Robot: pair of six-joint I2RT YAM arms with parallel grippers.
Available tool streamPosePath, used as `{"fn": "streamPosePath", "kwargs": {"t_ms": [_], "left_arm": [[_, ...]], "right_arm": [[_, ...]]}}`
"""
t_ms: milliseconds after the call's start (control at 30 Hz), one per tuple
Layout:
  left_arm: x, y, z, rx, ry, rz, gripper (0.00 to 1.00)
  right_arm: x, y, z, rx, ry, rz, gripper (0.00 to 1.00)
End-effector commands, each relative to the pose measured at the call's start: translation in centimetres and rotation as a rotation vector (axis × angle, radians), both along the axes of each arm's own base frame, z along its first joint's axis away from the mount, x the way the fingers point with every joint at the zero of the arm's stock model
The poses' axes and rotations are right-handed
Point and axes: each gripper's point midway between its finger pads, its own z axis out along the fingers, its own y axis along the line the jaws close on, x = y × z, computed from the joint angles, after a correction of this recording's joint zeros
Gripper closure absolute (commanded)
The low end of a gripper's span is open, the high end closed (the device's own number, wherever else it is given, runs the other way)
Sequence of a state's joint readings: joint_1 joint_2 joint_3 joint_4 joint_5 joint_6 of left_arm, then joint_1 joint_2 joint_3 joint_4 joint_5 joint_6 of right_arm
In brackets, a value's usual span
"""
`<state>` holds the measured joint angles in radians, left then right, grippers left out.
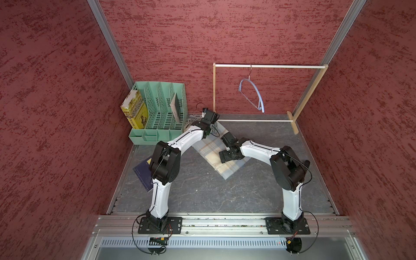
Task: Hang the scarf on the hanger
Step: Move the scarf to the center of the board.
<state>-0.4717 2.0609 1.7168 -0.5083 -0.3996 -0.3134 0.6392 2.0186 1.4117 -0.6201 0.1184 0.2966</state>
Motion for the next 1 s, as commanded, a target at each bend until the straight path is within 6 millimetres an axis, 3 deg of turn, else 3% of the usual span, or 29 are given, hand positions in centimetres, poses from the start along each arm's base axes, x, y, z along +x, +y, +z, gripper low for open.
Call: {"fn": "streamPosePath", "kwargs": {"t_ms": [0,267,467,667,967], "left_arm": [[0.6,0.1,-1.1,-0.069,0.042,-0.008,0.0],[2.9,-3.8,-3.1,-0.186,0.084,-0.113,0.0],[3.5,-3.7,-8.3,-0.189,0.189,-0.048,0.0],[2.2,-2.5,-12.0,-0.163,0.279,0.037,0.0],[-2.3,-2.9,-13.6,-0.043,0.323,0.0,0.0]], "right_arm": [[1.2,-0.7,0.3,-0.07,-0.048,-0.015,0.01],[0.9,-0.5,0.4,-0.097,-0.066,-0.015,0.02],[-0.4,0.0,-0.8,-0.112,-0.037,0.006,0.01],[-3.9,-0.3,-1.9,-0.12,0.005,0.025,0.02],[-9.1,-1.2,-3.3,-0.078,0.061,0.014,0.02]]}}
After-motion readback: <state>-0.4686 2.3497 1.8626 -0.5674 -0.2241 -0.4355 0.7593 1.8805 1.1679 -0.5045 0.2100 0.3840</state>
